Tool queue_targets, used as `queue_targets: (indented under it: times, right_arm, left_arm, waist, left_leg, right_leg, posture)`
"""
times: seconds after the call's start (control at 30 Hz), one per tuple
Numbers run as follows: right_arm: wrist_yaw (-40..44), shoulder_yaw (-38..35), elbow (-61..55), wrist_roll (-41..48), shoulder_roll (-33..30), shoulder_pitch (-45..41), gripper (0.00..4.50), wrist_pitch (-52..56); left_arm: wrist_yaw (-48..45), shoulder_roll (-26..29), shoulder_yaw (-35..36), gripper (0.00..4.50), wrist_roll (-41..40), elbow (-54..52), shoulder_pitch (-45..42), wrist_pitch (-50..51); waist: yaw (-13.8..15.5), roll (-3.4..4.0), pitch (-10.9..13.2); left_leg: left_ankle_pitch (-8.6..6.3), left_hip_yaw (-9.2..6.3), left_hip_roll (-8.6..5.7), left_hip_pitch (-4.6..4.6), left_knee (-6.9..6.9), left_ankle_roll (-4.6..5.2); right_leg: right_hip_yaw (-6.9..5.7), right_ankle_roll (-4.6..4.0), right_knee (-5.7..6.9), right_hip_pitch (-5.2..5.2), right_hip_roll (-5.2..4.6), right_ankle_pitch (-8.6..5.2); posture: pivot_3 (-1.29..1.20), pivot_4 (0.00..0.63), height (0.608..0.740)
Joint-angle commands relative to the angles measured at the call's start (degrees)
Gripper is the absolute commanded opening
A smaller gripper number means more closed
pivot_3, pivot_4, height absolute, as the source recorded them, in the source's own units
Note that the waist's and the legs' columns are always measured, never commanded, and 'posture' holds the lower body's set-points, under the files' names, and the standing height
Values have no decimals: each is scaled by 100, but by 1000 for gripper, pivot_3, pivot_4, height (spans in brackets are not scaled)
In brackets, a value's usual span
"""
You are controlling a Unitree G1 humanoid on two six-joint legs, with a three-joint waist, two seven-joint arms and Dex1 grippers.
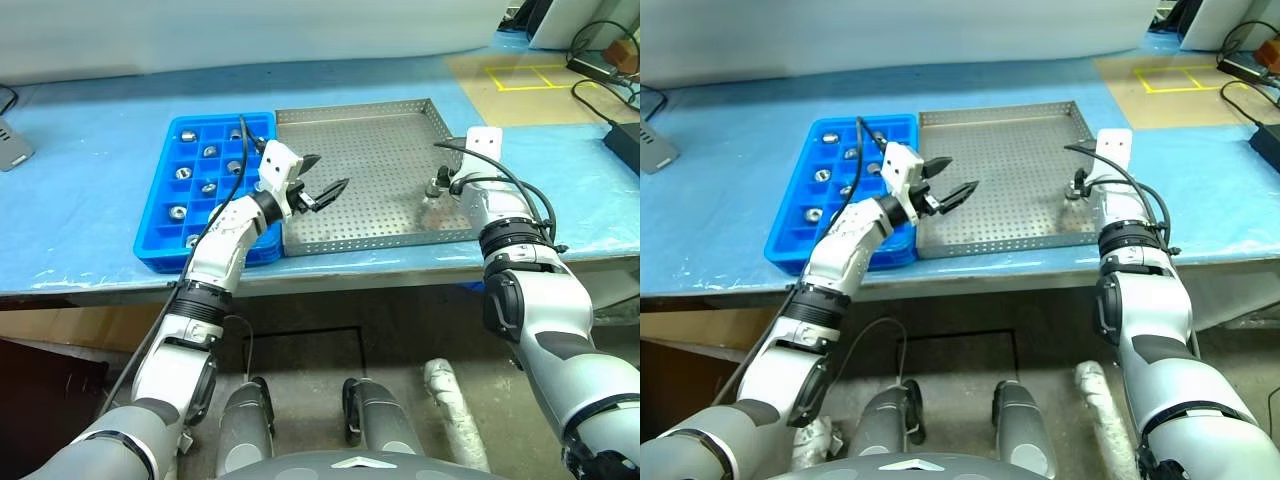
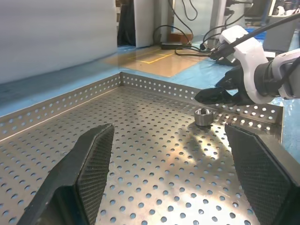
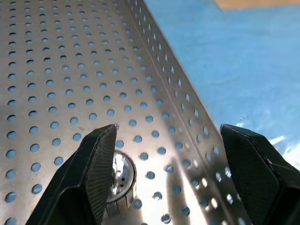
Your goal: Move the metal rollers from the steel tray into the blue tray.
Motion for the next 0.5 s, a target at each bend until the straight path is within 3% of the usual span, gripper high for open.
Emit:
queue_targets:
  times: [0.03, 0.37, 0.5]
  right_arm:
    - [68, -244, 26, 273, 2, -216, 3644, 72]
    - [613, -350, 413, 516, 250, -180, 3644, 98]
    - [754, -275, 443, 455, 353, -172, 2762, -32]
  left_arm:
    - [-65, 21, 52, 4009, 13, -76, -118, -167]
    - [115, 165, 189, 4009, -10, -465, 174, -20]
    - [222, 264, 220, 4009, -16, -720, 344, 80]
  waist:
    - [5, 0, 0]
    - [57, 1, 0]
    - [67, 0, 0]
  left_leg:
    - [-1, 1, 11, -1, 3, 1]
    - [-6, 5, 21, 0, 12, 9]
    - [-6, 4, 22, 3, 12, 9]
  right_leg:
    - [0, 0, 1, 0, -1, 0]
    - [-7, -3, 0, 10, -1, 0]
    - [-6, -3, 0, 10, -1, 0]
  posture:
    - [-287, 150, 740]
    - [-215, 150, 740]
    - [-172, 150, 740]
